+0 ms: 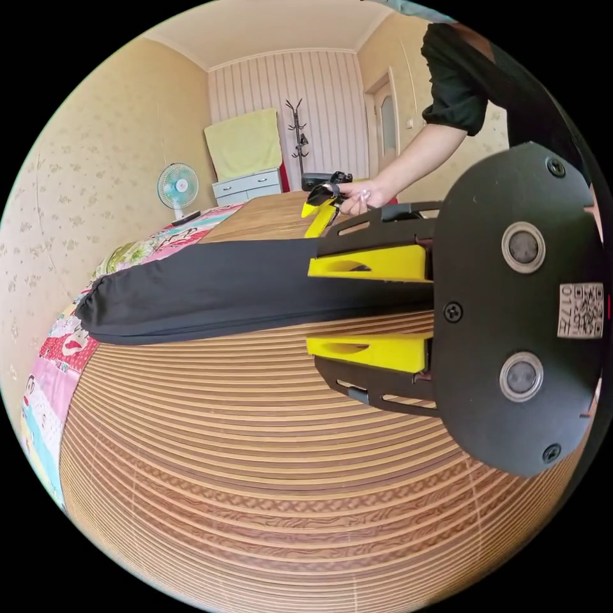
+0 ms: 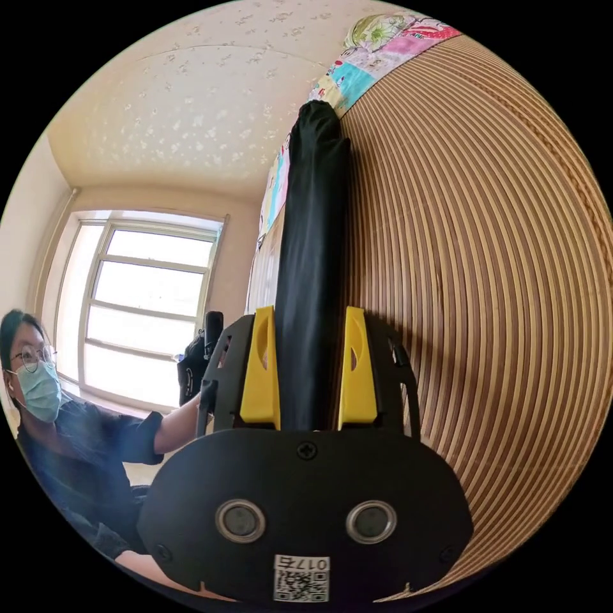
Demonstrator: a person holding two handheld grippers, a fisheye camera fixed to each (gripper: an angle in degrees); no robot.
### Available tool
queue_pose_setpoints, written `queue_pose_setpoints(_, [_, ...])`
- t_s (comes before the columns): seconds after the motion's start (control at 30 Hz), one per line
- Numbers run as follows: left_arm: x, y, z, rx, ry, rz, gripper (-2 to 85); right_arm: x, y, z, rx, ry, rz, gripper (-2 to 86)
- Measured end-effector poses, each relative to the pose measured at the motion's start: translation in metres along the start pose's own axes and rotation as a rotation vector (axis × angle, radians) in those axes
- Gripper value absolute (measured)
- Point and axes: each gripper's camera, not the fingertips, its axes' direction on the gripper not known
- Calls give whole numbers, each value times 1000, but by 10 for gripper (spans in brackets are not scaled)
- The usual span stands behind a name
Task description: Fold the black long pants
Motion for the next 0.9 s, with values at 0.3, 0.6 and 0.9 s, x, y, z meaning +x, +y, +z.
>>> queue_pose_setpoints(0.3, [-32, 82, 36, 22, 45, -22, 101, -47, 49, 10, -95, -58, -22, 113])
queue_pose_setpoints(0.6, [-119, 30, 88, -144, 315, -123, 53, -70, 4, 45, -250, -122, -32, 36])
queue_pose_setpoints(0.9, [-93, 62, 79, -135, 322, 49, 44, -133, 38, 28, -188, -290, -81, 21])
